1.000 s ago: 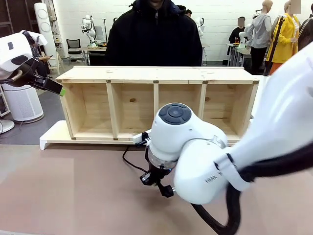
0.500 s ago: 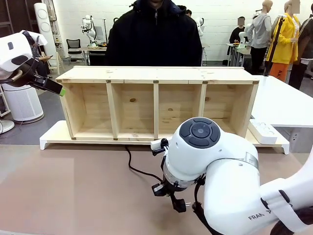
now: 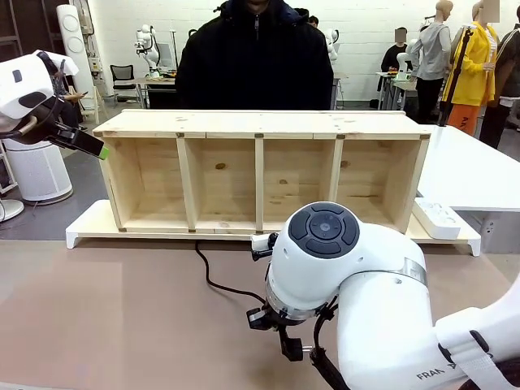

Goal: Perform cable management.
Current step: Pull the grasped Power Cable to the location of the Power Strip.

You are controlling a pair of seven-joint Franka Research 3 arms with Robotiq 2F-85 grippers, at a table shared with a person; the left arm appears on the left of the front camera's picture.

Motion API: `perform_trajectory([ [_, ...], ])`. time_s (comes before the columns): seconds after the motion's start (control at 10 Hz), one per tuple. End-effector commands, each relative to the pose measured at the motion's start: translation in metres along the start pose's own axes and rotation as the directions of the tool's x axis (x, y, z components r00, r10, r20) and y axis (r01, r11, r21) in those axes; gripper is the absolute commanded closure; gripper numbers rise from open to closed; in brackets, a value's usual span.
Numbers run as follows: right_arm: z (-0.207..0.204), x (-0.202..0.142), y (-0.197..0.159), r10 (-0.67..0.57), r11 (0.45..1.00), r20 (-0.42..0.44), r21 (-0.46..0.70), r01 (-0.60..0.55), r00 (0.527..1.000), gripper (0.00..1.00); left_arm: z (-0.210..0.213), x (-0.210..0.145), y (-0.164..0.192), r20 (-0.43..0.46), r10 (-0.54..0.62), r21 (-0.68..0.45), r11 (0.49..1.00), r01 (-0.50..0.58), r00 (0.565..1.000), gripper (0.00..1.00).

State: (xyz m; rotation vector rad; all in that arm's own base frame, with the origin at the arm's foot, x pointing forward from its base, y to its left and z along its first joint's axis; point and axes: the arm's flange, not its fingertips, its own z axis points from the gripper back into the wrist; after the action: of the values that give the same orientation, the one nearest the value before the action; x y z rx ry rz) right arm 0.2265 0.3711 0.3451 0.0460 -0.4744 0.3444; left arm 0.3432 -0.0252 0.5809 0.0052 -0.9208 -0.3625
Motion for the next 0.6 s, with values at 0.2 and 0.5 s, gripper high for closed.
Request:
perform_trajectory([
  [0.2, 0.000, 0.002, -0.001, 0.021, 1.000, -0.001, 0.004, -0.021, 1.000, 0.88, 0.000, 0.000, 0.001, 0.008, 0.002, 0.002, 1.000, -0.002, 1.000, 0.00],
  [0.5, 0.004, -0.009, -0.008, -0.010, 1.000, -0.007, 0.004, 0.010, 1.000, 0.87, 0.000, 0.000, 0.001, 0.008, 0.002, 0.002, 1.000, -0.002, 1.000, 0.00],
])
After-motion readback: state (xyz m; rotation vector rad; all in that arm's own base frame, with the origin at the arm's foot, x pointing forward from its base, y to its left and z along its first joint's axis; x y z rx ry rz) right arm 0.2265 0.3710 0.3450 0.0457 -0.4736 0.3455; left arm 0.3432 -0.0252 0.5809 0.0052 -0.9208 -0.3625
